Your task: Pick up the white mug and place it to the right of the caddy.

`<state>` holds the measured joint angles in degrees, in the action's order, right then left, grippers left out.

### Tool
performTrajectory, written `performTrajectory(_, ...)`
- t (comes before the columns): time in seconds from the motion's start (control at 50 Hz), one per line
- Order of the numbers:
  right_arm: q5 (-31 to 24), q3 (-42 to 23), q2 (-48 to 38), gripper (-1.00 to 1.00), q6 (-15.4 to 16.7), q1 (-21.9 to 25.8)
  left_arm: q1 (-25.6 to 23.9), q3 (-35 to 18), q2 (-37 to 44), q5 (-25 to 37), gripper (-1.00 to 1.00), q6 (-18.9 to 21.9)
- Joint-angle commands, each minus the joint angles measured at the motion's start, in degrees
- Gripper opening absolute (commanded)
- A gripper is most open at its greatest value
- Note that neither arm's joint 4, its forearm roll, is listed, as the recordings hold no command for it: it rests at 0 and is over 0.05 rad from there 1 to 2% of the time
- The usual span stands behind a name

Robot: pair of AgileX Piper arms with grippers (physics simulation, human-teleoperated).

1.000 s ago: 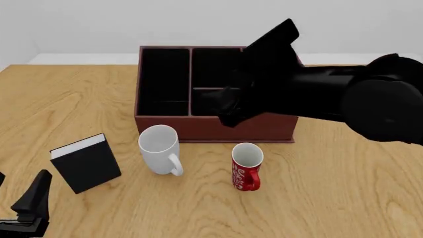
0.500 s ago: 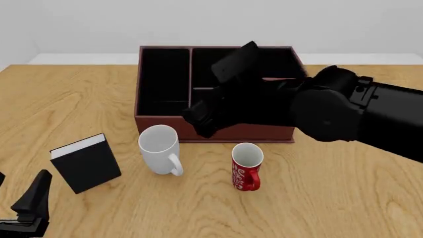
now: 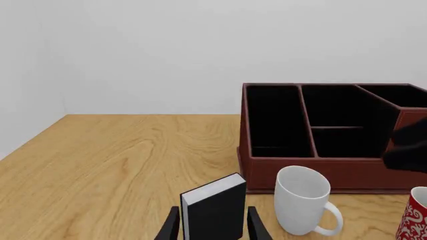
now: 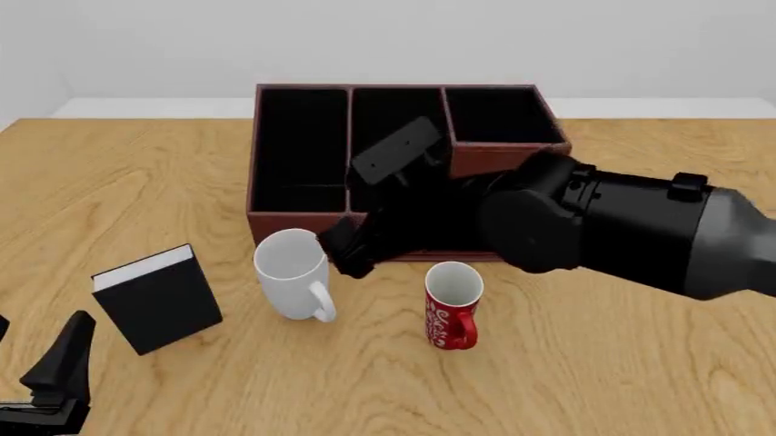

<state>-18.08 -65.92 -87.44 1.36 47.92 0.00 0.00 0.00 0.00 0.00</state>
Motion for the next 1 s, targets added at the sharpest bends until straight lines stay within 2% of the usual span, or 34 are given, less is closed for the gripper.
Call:
performTrajectory(0.02,0.54,-0.97,-3.45,1.00,-0.89,1.45,0.00,0.00,0.00,0.00,1.00,0.00)
performTrajectory(0.22,0.26,-2.30,-5.23,1.00,-1.98,2.21,0.00,0.00,0.00,0.00,1.00,0.00)
performTrajectory(0.54,-1.39,-5.89,-8.75,1.00,-1.82,2.31,0.00,0.00,0.00,0.00,1.00,0.00)
performTrajectory(1.0,-1.35,-7.05,-12.40,1.00,-2.55,2.20,0.00,0.00,0.00,0.00,1.00,0.00)
